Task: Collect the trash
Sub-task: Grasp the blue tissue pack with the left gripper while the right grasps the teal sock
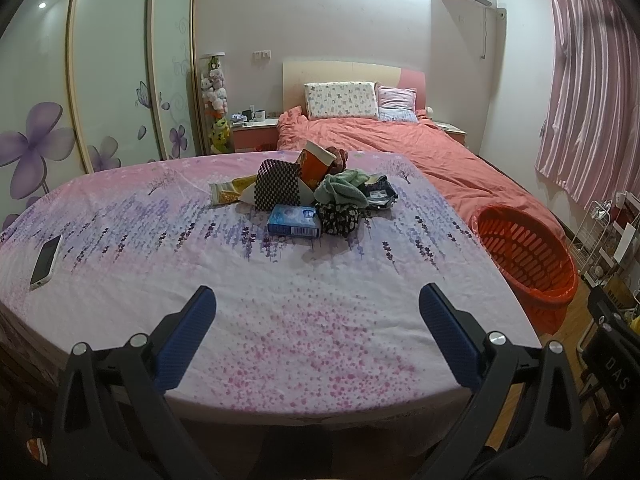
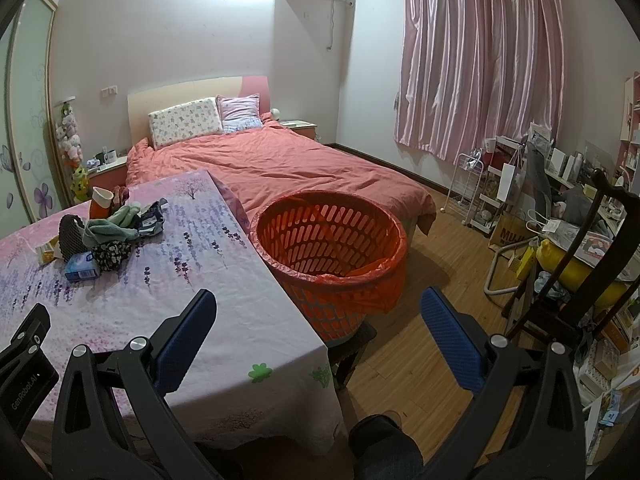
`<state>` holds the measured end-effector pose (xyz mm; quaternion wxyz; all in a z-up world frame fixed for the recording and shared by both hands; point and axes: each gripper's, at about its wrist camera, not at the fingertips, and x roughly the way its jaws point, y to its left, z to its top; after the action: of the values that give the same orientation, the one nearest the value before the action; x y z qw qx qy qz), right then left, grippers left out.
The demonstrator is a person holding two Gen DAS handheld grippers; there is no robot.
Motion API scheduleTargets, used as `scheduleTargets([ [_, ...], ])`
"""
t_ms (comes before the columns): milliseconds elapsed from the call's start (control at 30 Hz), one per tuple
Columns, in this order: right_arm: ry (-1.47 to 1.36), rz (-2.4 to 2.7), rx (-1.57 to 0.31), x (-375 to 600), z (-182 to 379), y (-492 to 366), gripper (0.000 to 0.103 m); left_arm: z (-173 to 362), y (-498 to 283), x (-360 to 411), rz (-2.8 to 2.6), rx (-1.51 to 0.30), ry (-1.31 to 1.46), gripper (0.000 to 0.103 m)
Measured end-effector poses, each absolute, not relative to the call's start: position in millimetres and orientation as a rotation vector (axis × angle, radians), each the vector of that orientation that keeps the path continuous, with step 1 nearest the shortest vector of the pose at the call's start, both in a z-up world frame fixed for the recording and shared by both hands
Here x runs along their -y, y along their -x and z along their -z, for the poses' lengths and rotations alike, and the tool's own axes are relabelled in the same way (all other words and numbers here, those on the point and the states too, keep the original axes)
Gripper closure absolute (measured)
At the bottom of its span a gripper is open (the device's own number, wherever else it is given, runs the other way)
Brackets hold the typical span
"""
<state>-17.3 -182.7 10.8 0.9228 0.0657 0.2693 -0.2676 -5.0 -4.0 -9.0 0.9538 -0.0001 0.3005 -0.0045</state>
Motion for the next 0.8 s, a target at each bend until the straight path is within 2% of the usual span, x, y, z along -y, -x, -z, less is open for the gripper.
scheduleTargets([
  [367,-0.124,0.534,-0.554,189.3,-2.2,11.2,0.002,17.8,-18.7,-10.2,0.012,-0.652,0.040,0.004],
  [800,-0.183,0.401,-0.639,204.0,25.0,-26.1,0.002,45.5,-127.1,-46.6,-0.004,-0.719,0.024,0.004],
])
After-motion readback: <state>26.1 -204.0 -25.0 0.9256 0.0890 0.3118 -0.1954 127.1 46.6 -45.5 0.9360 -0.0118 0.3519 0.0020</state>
